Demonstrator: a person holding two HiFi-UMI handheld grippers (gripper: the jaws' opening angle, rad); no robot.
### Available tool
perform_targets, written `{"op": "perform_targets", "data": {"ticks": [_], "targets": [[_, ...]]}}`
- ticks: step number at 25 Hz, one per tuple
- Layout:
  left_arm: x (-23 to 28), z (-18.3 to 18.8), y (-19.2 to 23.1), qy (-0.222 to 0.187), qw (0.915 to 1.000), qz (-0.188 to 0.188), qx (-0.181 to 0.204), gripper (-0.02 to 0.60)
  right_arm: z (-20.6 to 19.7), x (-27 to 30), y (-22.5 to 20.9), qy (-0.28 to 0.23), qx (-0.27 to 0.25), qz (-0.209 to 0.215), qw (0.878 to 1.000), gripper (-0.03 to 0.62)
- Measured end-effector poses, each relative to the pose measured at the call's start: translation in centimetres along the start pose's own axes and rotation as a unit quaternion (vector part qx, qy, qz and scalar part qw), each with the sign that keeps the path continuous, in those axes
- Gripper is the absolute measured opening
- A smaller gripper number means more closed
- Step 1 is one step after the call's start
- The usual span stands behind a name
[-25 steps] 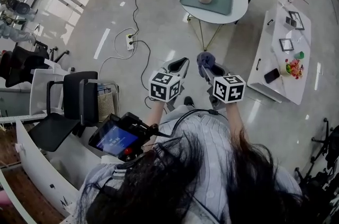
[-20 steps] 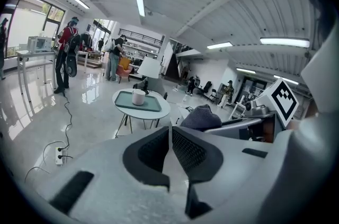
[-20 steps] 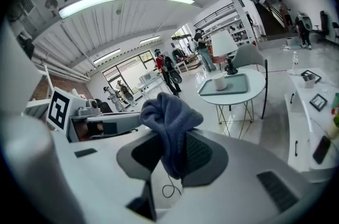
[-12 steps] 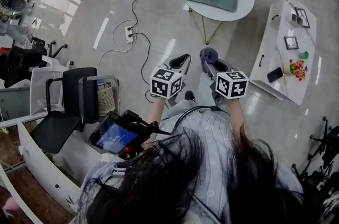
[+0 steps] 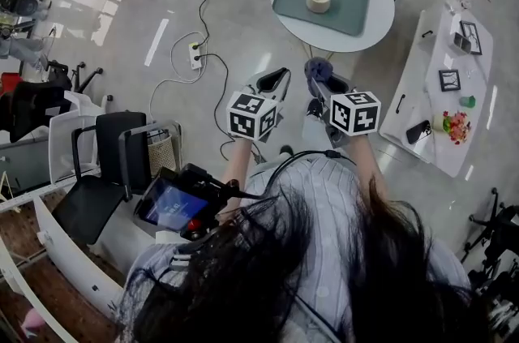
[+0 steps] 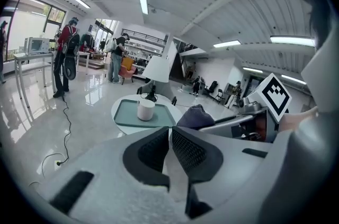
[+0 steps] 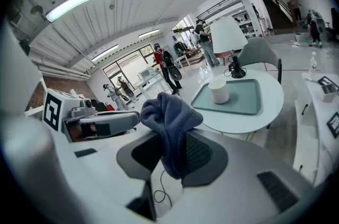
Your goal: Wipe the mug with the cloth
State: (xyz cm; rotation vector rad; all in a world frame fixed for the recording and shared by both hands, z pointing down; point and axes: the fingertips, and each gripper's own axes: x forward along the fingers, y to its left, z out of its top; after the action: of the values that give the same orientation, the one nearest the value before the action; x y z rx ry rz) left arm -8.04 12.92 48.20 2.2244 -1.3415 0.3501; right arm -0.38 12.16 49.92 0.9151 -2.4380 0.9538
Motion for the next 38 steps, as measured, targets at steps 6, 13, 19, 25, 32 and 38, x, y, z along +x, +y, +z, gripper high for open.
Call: {"op": "perform_targets", "data": {"ticks": [6,13,19,25,32,38], "targets": [[4.3,2.3,1.9,0.027,0.9993,0.022,0.016,0.032,3.2,2.3,-3.2,0.014,0.002,0.015,1.0,0.098],[8.3,4.8,2.7,0.025,0.9988,0.039,0.017,0.032,5.9,3.4,-7.0,0.016,0.0,0.024,1.0,0.098],[10.2,5.5,2.9,0.052,0.9962,0.04,0.057,0.032,7.0,3.8,-8.9,0.014,0.011,0.027,0.999,0.098],[11.8,6.1,3.6,0.089,0.9881,0.026,0.123,0.032,6.8,4.4,-10.0,0.015,0.023,0.025,0.999,0.098],[14.9,7.4,4.8,0.112,0.98,-0.016,0.164,0.032,7.9,6.1,-11.6,0.005,0.044,0.005,0.999,0.098],[17.2,7.1,7.0,0.169,0.9491,-0.091,0.25,0.032,9.6,8.4,-12.2,0.003,0.065,-0.024,0.998,0.098]]}}
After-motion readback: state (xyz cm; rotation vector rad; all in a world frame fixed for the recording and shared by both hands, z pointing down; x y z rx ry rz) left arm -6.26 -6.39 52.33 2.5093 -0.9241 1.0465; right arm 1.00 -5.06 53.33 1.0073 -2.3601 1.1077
